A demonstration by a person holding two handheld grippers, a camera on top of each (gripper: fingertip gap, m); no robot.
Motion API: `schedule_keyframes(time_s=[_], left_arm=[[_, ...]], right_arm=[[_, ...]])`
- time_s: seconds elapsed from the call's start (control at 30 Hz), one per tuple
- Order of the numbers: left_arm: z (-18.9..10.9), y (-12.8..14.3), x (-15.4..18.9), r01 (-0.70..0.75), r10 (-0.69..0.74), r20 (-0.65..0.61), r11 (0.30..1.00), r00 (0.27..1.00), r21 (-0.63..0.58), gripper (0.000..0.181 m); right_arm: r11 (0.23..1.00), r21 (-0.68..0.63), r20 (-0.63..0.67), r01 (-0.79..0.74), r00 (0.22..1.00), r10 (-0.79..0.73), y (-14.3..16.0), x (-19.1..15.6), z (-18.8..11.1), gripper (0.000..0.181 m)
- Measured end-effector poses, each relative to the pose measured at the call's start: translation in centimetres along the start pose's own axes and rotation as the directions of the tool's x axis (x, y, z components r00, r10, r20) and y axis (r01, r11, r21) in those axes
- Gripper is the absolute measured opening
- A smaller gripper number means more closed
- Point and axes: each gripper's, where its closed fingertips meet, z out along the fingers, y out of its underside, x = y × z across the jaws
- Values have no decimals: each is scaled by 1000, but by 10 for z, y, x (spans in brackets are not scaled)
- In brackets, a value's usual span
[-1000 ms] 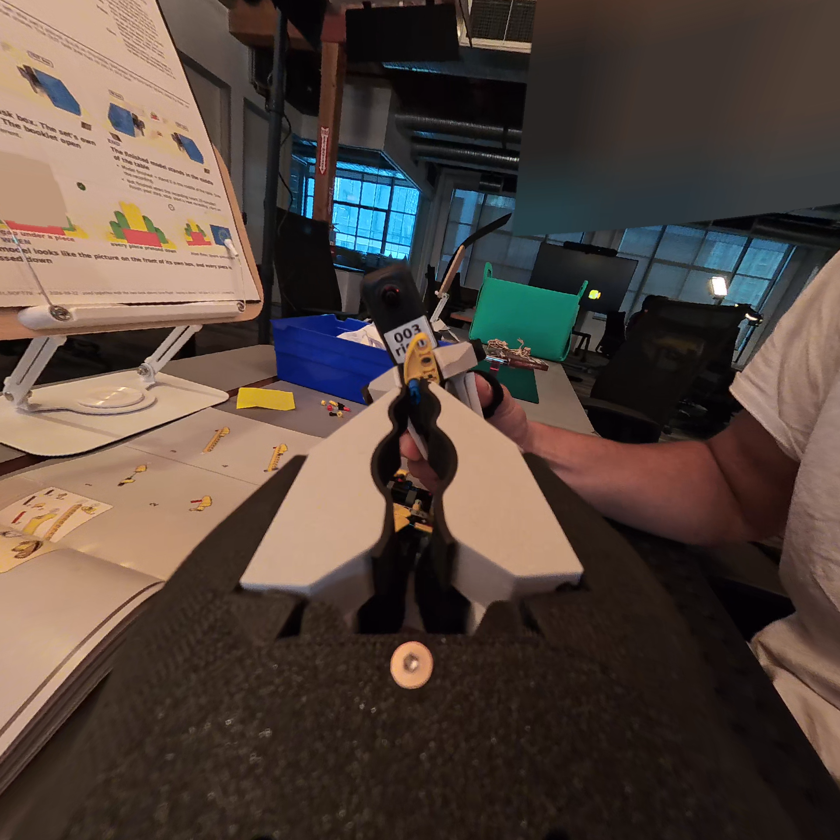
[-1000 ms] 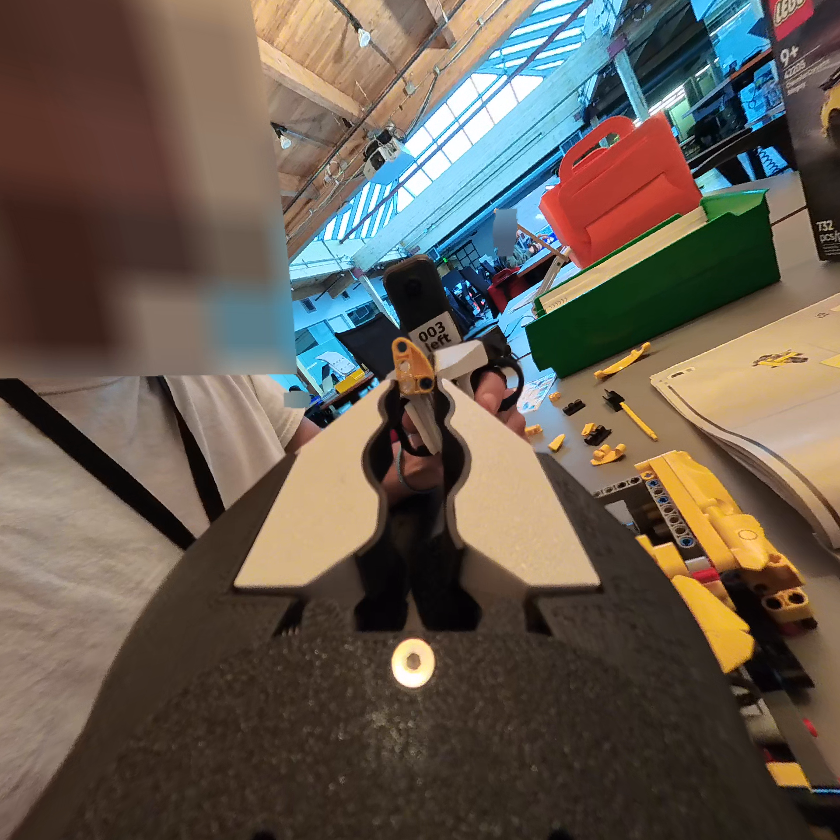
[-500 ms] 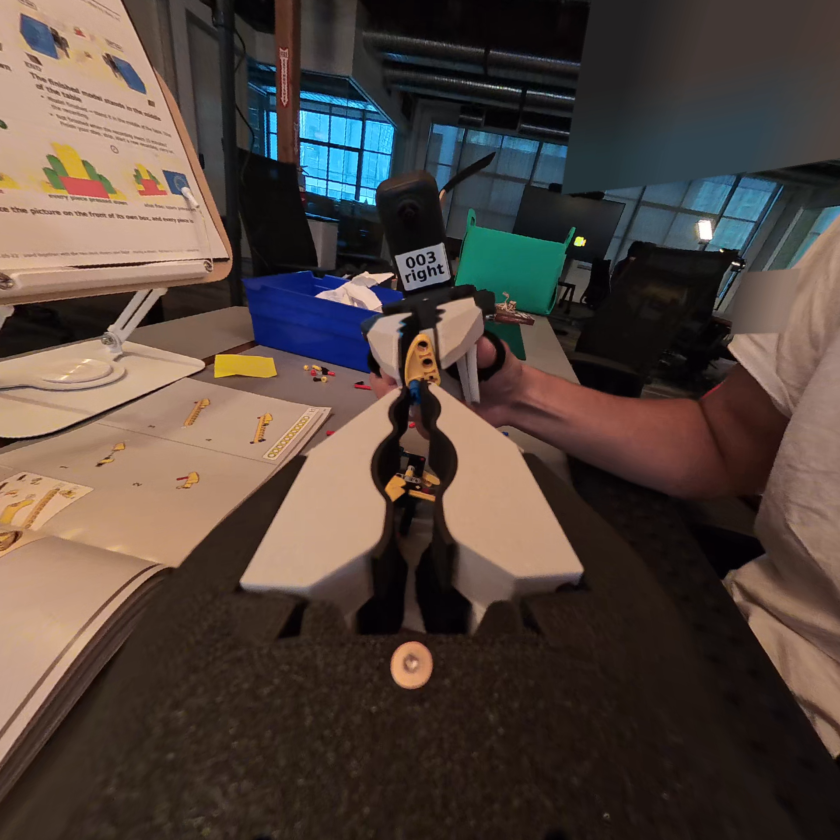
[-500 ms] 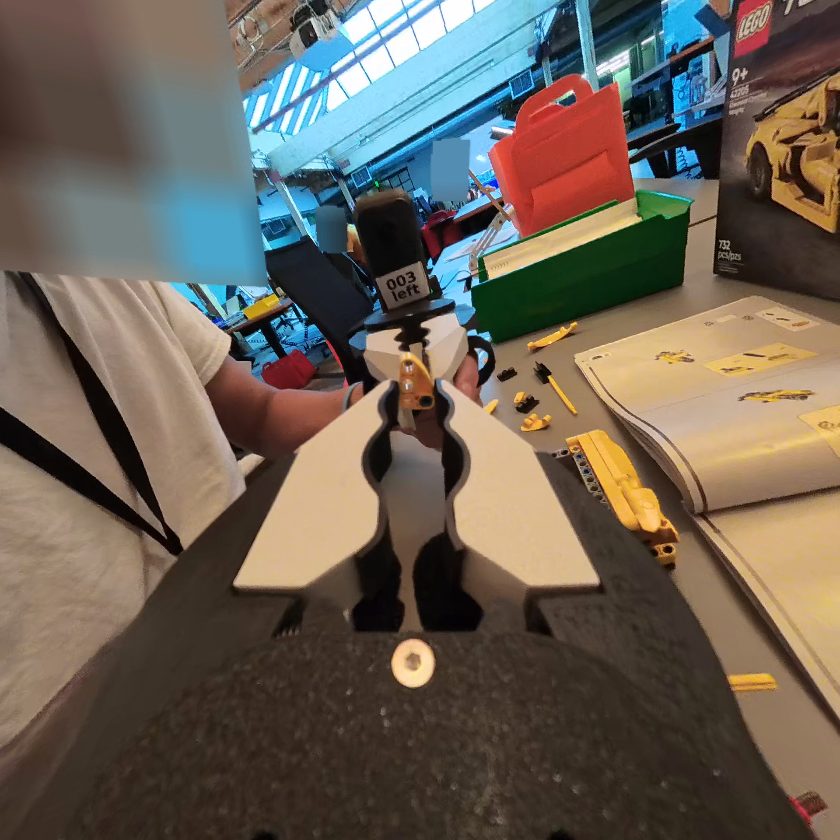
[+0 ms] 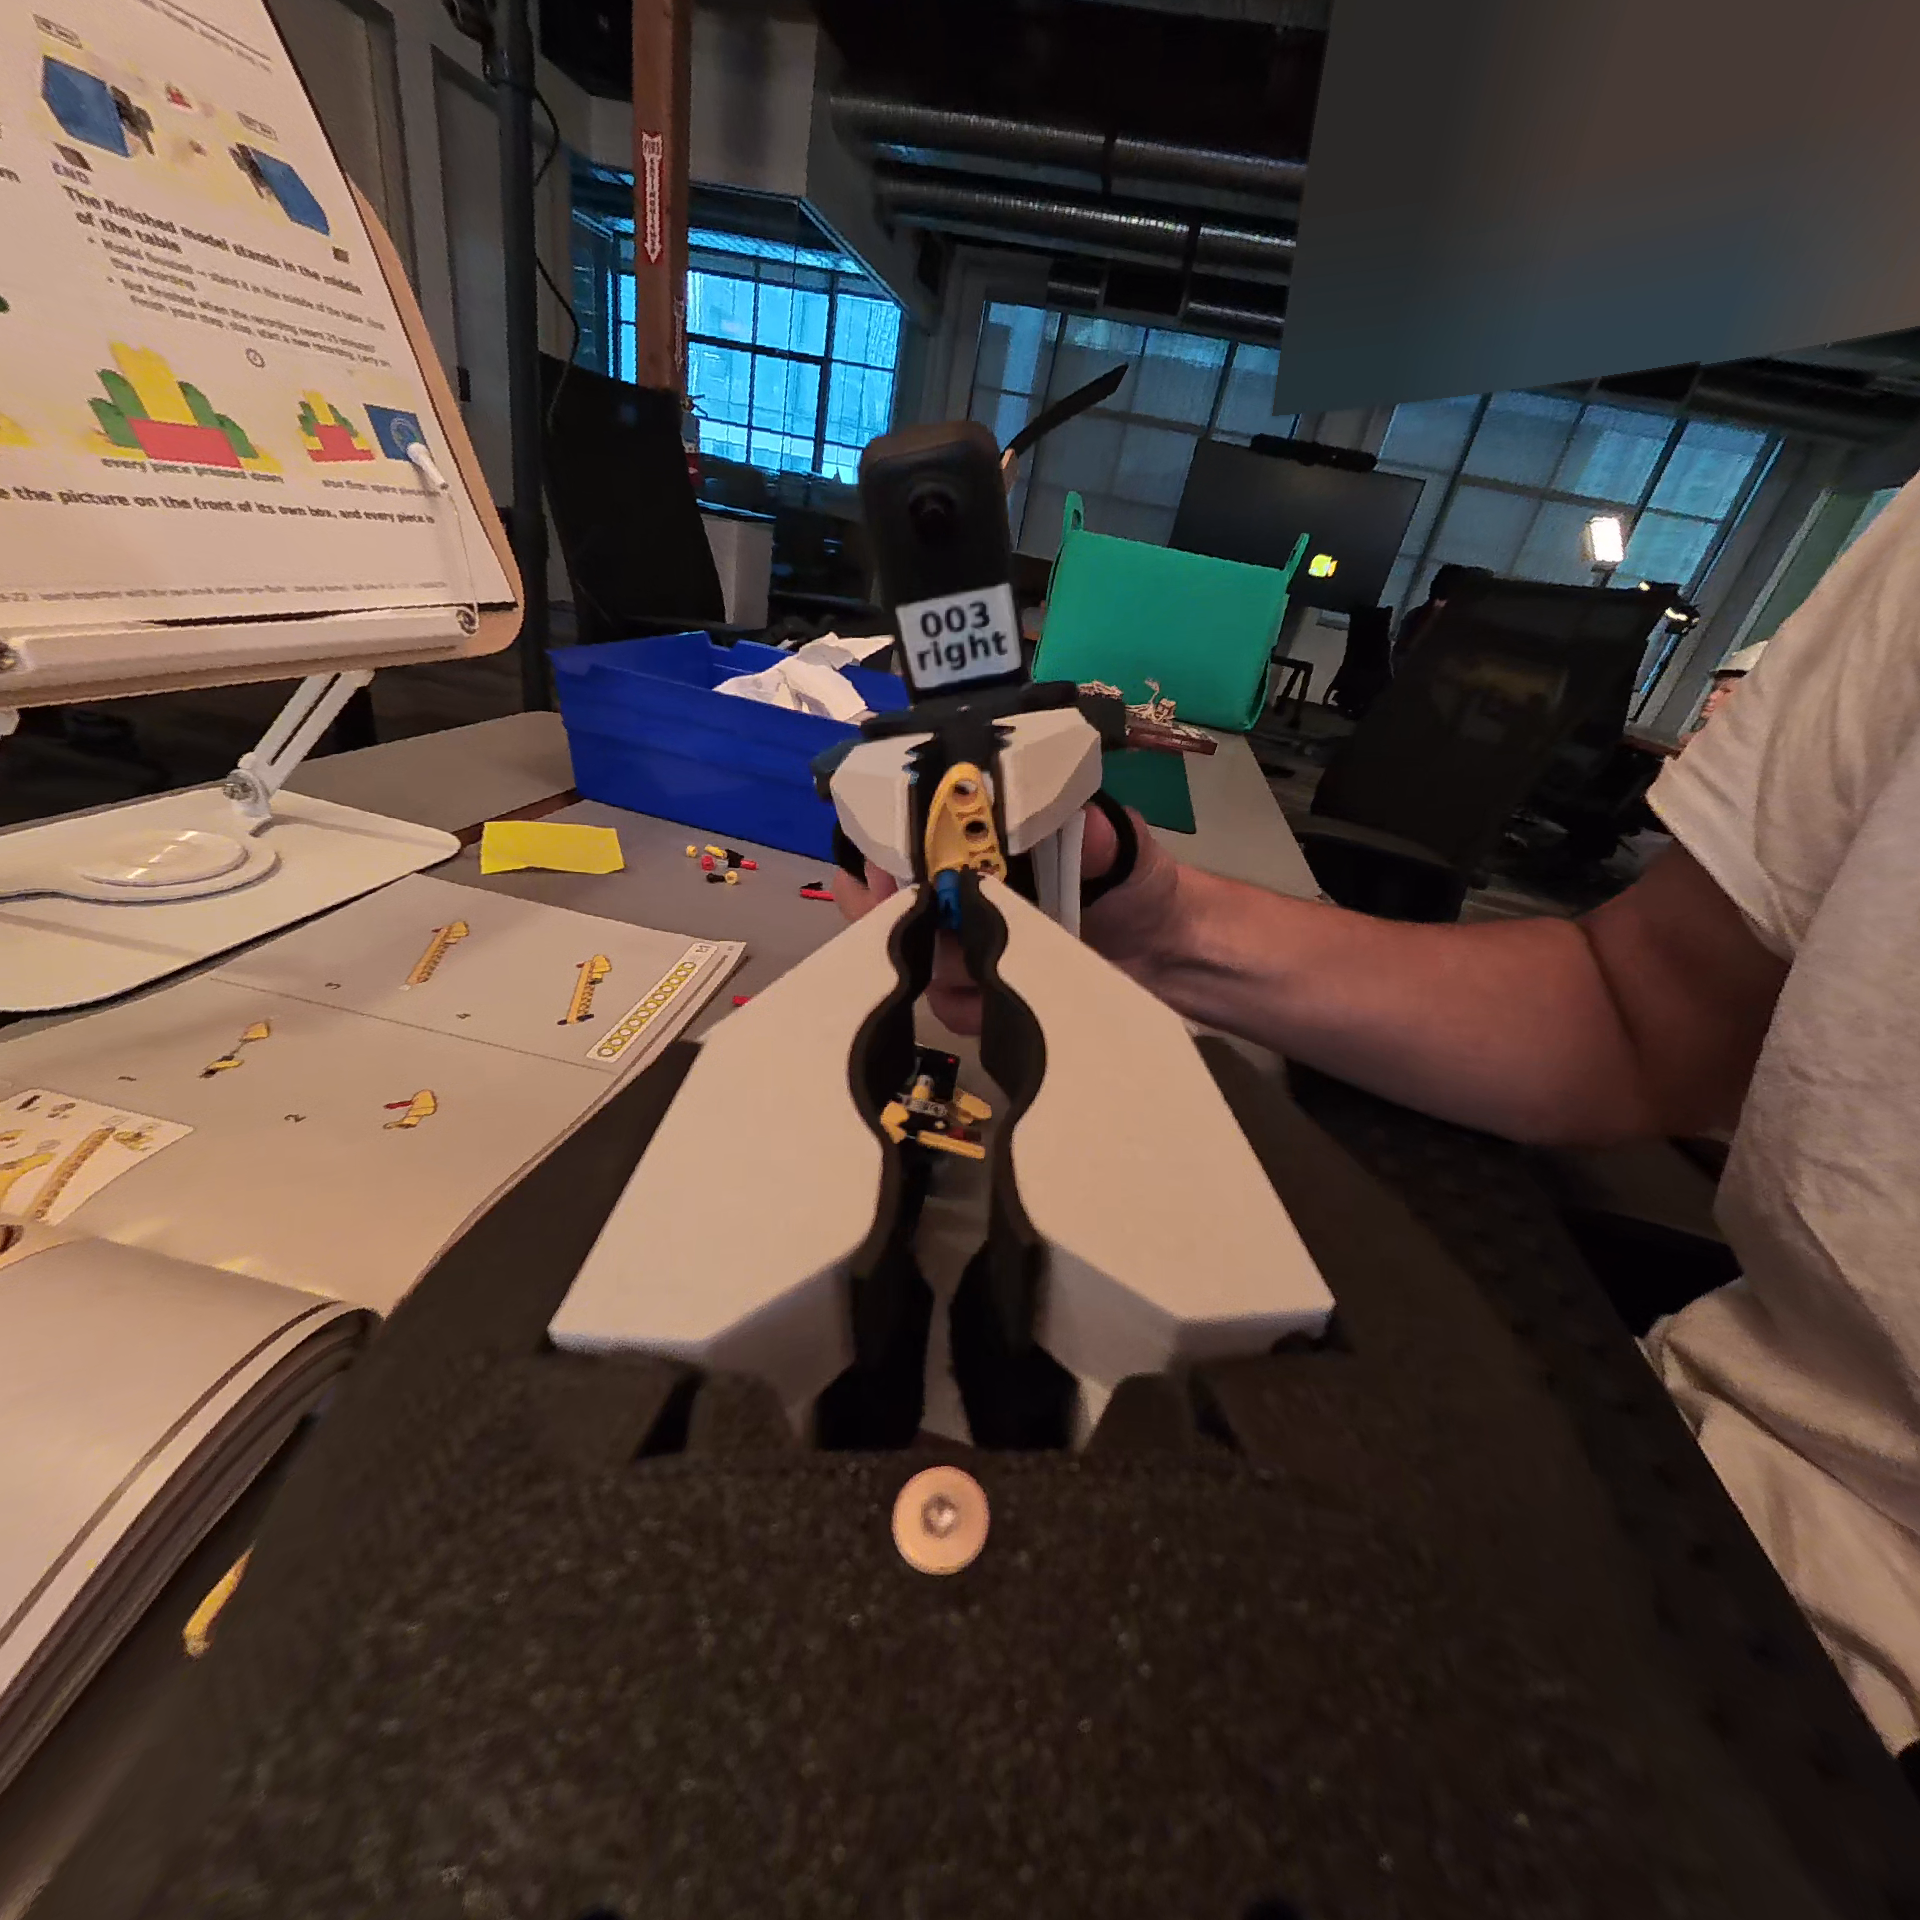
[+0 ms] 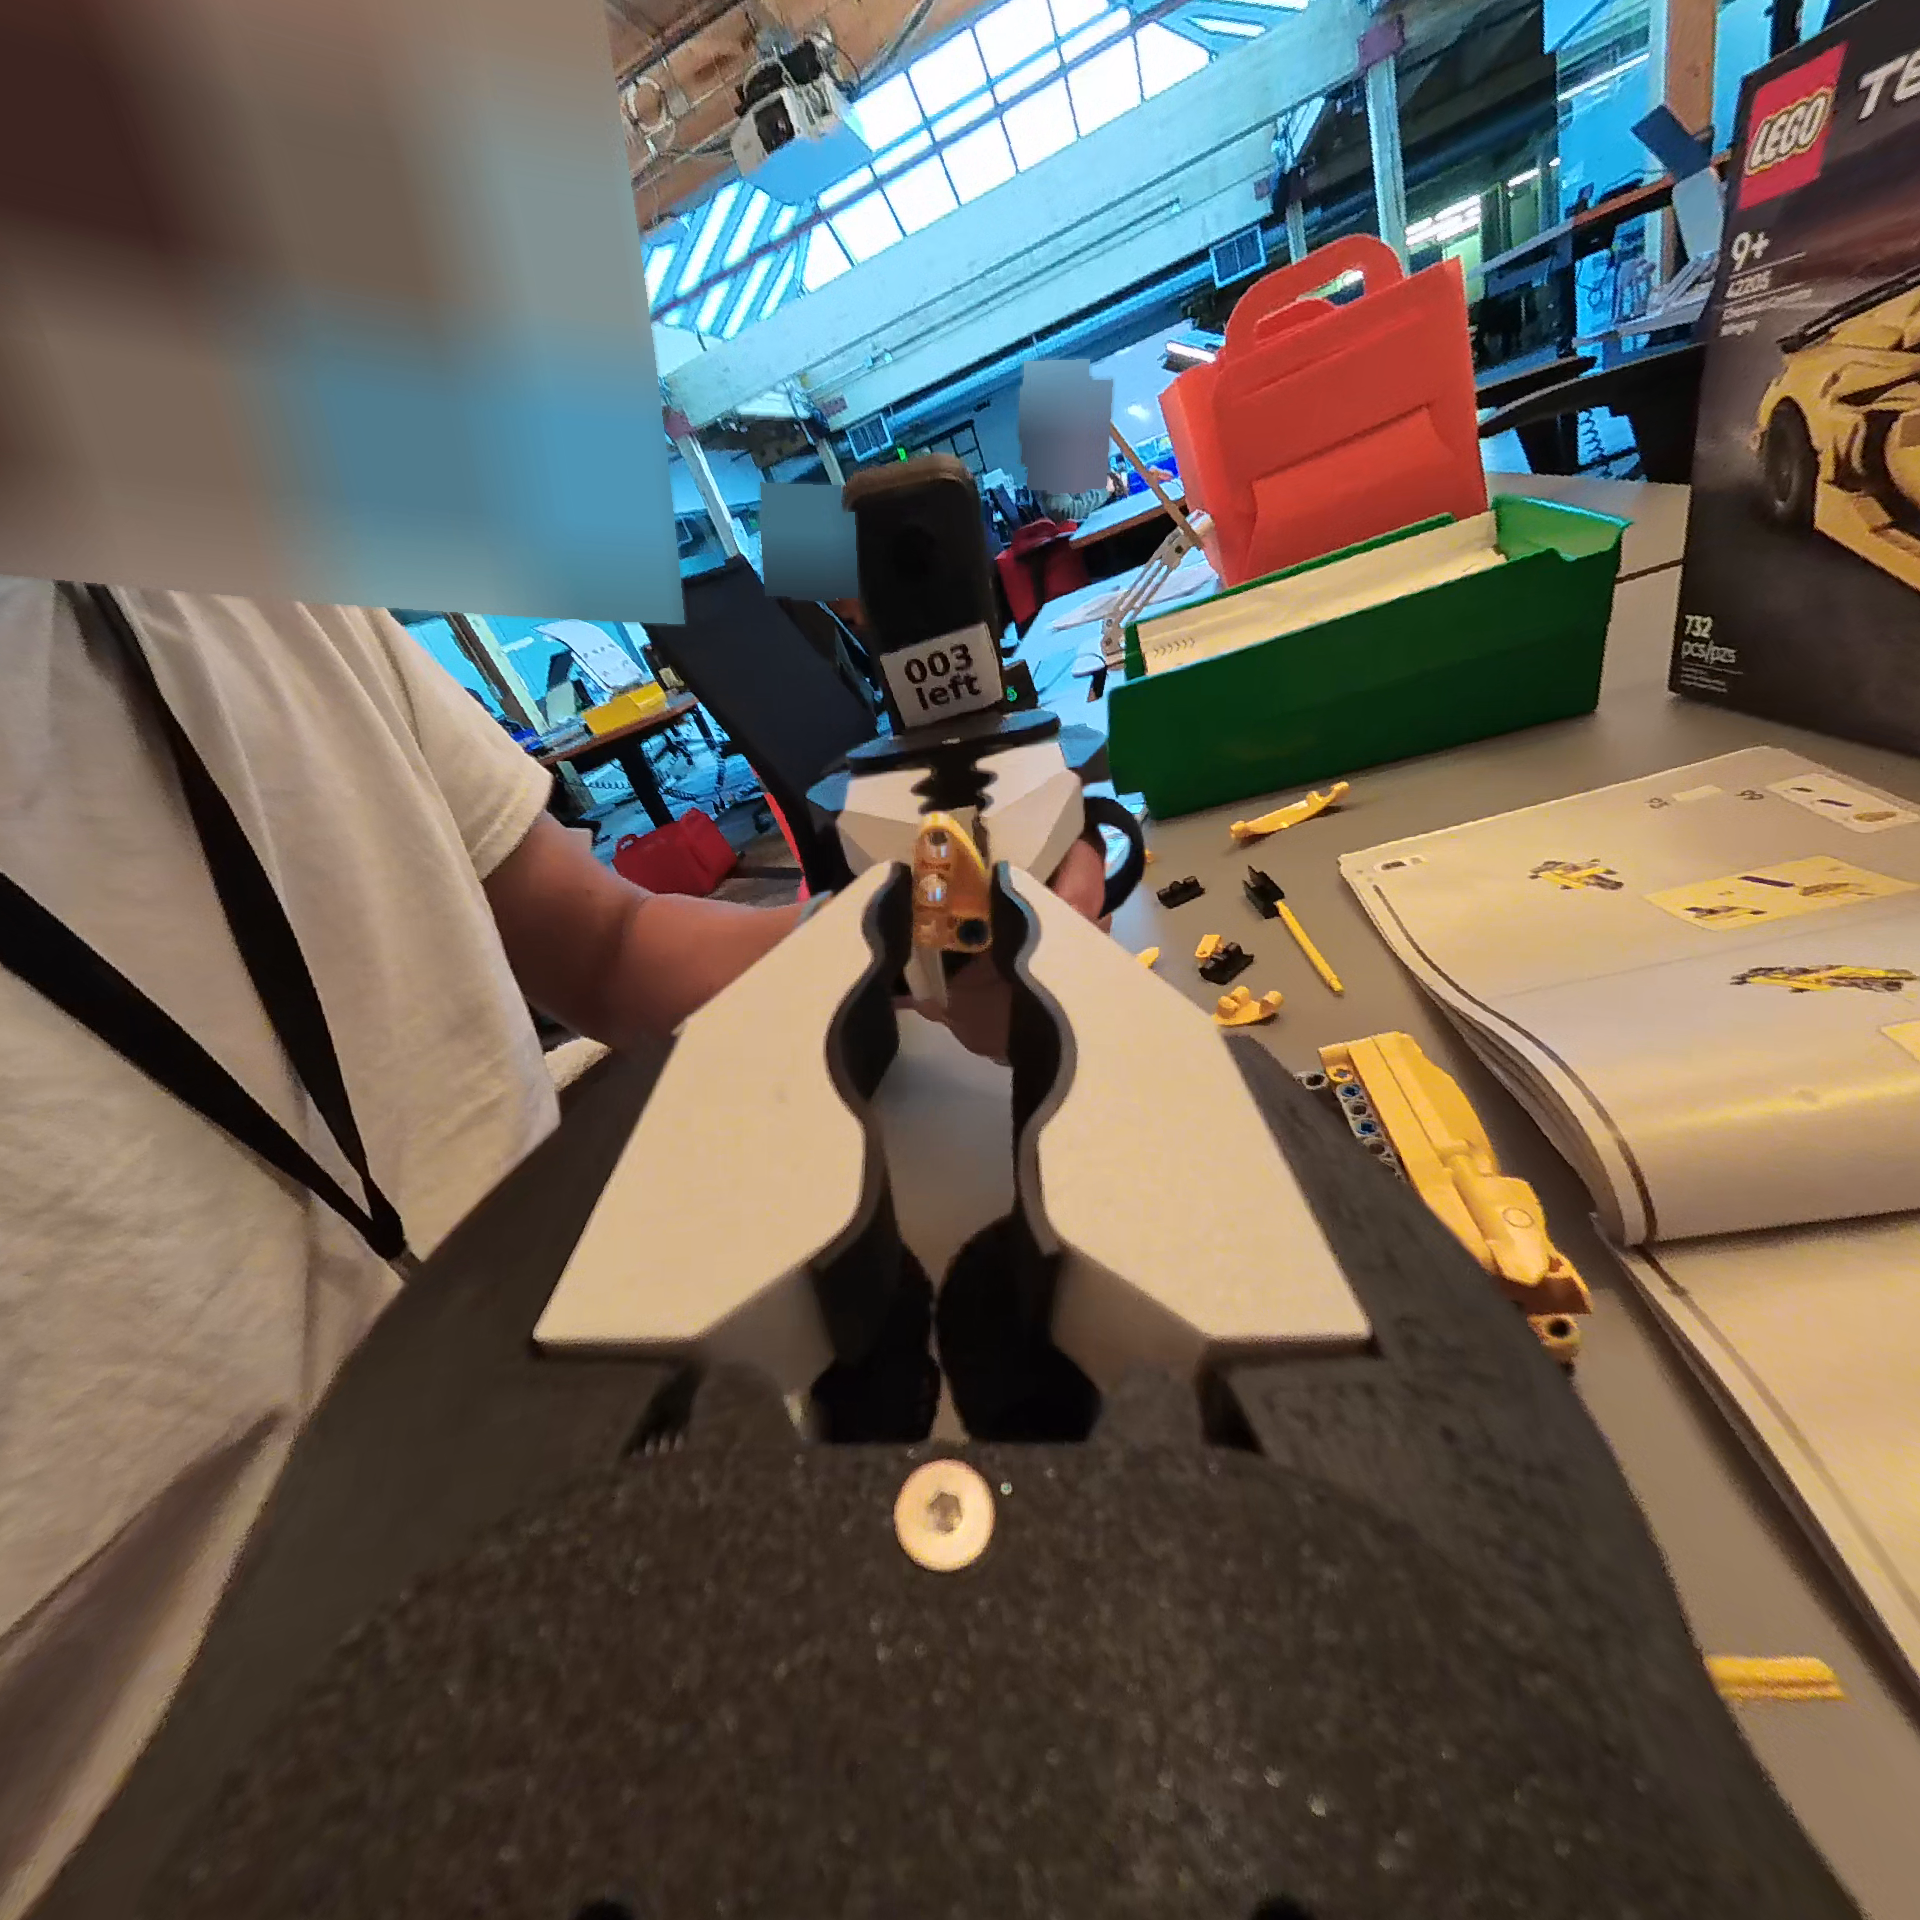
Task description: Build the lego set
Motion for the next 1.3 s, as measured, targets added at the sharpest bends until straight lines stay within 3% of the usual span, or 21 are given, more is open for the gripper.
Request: schedule_keyframes(time_s=[0.43, 0.63, 0.7, 0.73, 0.77, 0.87, 1.1, 1.2, 1.3], left_arm=[[-6, 3, -3, 49, -50, -44, 998, 998, -36, 4], [-5, 1, -1, 72, -72, -50, 997, 996, -6, 3], [4, 14, 6, 67, -71, -68, 996, 995, -60, 2], [12, 21, 8, 65, -70, -51, 995, 996, -81, 3], [15, 19, 7, 71, -73, -37, 996, 997, -51, 2], [14, 9, 5, 83, -84, -55, 996, 995, -9, 3], [7, 4, 8, 85, -84, -77, 996, 994, 21, 3], [2, -1, 5, 129, -125, -87, 991, 988, 44, 3], [0, -2, 4, 240, -230, -157, 970, 961, 49, 3]], right_arm=[[997, -66, -49, 35, 998, -38, 4, 4, -3, 14], [999, 9, -28, 31, 999, -30, -3, 1, -1, 14], [999, 1, 1, 36, 999, -36, 0, -5, 8, 13], [997, -47, -4, 54, 999, -54, 7, -7, 16, 0], [995, -29, -33, 92, 995, -92, 3, -6, 16, 0], [993, -6, -64, 117, 991, -117, -10, -7, 4, 0], [998, 57, -76, 26, 997, -21, -22, 3, -14, 0], [989, -15, -135, 149, 979, -150, -20, 0, -19, 28], [926, -208, -220, 316, 907, -359, -4, 1, -10, 35]])
